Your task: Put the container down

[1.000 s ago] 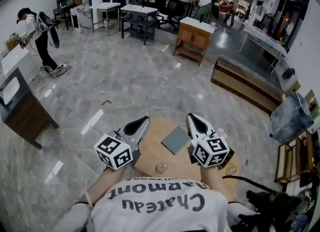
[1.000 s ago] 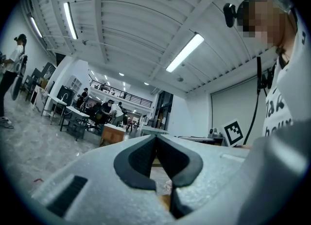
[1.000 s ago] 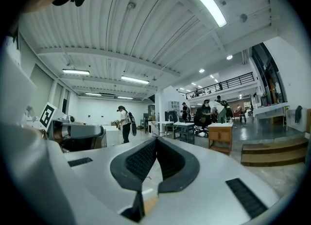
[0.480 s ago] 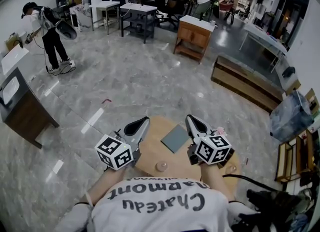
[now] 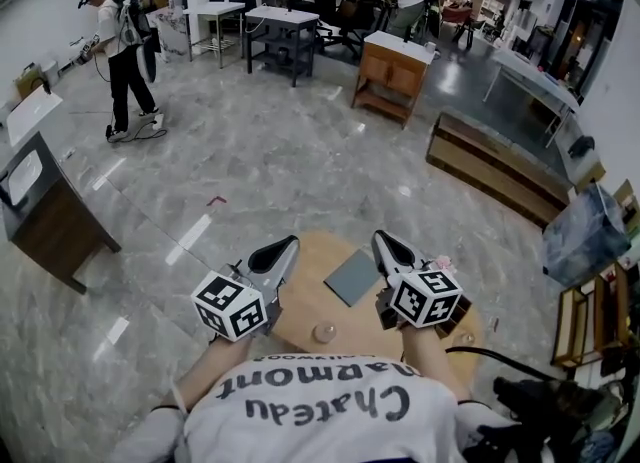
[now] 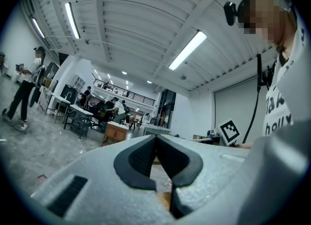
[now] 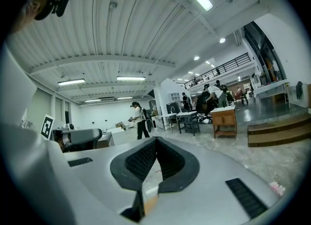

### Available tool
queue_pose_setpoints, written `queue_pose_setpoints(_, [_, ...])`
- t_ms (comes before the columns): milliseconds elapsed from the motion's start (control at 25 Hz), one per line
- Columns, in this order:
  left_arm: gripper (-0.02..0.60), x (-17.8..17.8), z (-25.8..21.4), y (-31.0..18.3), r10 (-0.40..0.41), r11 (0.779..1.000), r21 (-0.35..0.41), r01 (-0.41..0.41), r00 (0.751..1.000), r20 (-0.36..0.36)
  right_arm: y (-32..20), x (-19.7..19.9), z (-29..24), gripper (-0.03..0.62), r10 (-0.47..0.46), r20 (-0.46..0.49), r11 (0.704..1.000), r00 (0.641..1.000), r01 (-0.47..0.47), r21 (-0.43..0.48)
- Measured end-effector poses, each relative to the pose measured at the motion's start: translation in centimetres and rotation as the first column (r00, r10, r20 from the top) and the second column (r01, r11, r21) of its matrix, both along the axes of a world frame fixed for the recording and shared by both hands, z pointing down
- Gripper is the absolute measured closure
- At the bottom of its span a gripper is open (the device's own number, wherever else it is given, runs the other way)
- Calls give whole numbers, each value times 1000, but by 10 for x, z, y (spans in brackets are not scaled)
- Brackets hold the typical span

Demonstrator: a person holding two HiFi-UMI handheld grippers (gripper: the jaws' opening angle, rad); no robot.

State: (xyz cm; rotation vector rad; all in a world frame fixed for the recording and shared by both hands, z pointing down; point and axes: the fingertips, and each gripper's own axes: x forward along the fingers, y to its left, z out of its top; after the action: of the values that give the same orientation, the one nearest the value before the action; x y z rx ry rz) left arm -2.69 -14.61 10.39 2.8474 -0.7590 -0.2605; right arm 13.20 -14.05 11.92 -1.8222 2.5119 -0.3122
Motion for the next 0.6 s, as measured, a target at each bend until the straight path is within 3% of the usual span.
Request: queue_pose_setpoints(600, [568, -1, 0, -2, -20, 1000, 4, 20, 1000, 8, -7, 3, 5, 582, -11, 6, 1000, 1000, 11, -11])
